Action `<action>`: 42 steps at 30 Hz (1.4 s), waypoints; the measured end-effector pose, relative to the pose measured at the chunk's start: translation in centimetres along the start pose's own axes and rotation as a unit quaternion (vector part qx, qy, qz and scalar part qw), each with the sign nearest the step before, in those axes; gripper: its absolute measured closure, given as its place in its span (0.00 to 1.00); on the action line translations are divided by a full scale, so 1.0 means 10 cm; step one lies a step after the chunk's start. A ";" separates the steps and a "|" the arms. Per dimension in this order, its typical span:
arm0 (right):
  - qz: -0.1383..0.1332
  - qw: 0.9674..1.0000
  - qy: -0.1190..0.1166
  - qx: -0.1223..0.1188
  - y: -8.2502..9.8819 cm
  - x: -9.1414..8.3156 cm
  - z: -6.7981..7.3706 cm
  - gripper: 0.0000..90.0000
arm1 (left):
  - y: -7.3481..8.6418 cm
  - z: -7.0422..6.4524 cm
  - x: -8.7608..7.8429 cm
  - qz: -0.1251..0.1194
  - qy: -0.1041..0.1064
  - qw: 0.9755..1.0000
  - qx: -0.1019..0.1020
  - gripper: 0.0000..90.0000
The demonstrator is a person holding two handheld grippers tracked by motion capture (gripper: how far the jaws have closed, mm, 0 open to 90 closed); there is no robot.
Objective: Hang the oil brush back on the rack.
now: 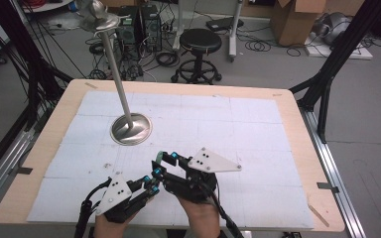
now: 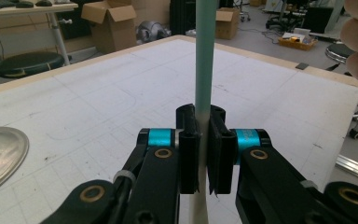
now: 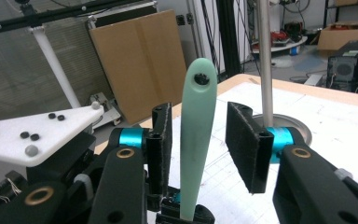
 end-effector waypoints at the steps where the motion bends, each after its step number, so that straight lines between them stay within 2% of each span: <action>1: 0.001 1.000 -0.001 0.003 0.00 0.01 0.00 0.71 | 0.00 0.00 0.00 0.001 -0.001 1.000 0.001 0.93; 11: 0.002 1.000 -0.003 0.007 0.00 0.03 0.02 0.82 | 0.00 0.01 -0.01 0.002 -0.012 1.000 0.003 0.93; 17: 0.006 1.000 -0.005 0.014 0.00 0.04 0.02 0.83 | 0.00 0.01 0.00 0.002 -0.014 1.000 0.003 0.93; 21: 0.010 1.000 -0.001 0.009 0.00 0.03 0.03 0.84 | 0.00 0.01 0.00 0.000 -0.009 1.000 0.002 0.93; 24: 0.011 1.000 0.000 0.001 -0.02 0.03 0.03 0.84 | -0.01 0.01 0.00 -0.007 0.004 1.000 -0.004 0.90; 26: 0.014 1.000 -0.001 -0.005 -0.03 0.02 0.03 0.84 | -0.02 0.01 0.00 -0.012 0.022 1.000 -0.012 0.77; 29: 0.009 1.000 -0.011 -0.012 -0.08 -0.03 0.00 0.84 | -0.05 0.05 -0.02 -0.017 0.062 0.997 -0.031 0.62; 32: 0.006 0.999 -0.036 -0.024 -0.17 -0.12 -0.05 0.84 | -0.08 0.11 -0.06 -0.026 0.116 0.991 -0.055 0.55; 33: 0.007 0.998 -0.053 -0.026 -0.19 -0.14 -0.06 0.84 | -0.10 0.12 -0.08 -0.031 0.130 0.989 -0.058 0.55; 35: 0.009 0.995 -0.092 -0.026 -0.22 -0.19 -0.08 0.84 | -0.13 0.12 -0.11 -0.039 0.163 0.984 -0.062 0.55; 36: 0.011 0.994 -0.108 -0.031 -0.22 -0.21 -0.08 0.84 | -0.15 0.11 -0.13 -0.043 0.185 0.980 -0.064 0.55; 37: 0.013 0.991 -0.125 -0.039 -0.23 -0.23 -0.08 0.84 | -0.17 0.10 -0.15 -0.044 0.210 0.975 -0.063 0.55; 38: 0.017 0.987 -0.153 -0.047 -0.23 -0.25 -0.08 0.84 | -0.18 0.09 -0.16 -0.044 0.221 0.972 -0.062 0.55; 40: 0.015 0.981 -0.186 -0.052 -0.24 -0.28 -0.09 0.84 | -0.19 0.08 -0.19 -0.046 0.252 0.964 -0.064 0.55; 41: 0.012 0.976 -0.210 -0.058 -0.25 -0.30 -0.09 0.84 | -0.20 0.07 -0.20 -0.047 0.259 0.962 -0.067 0.55; 42: 0.011 0.973 -0.222 -0.059 -0.25 -0.31 -0.09 0.84 | -0.20 0.07 -0.21 -0.046 0.271 0.959 -0.064 0.55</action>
Point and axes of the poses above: each handheld gripper's, and its own axes: x roughly forward along the jaws, y roughly out of its underside, z roughly to its left, the point moved 6 cm from there along x, roughly forward along the jaws, and after that the axes turned 8 degrees about y, right-handed, at the moved point
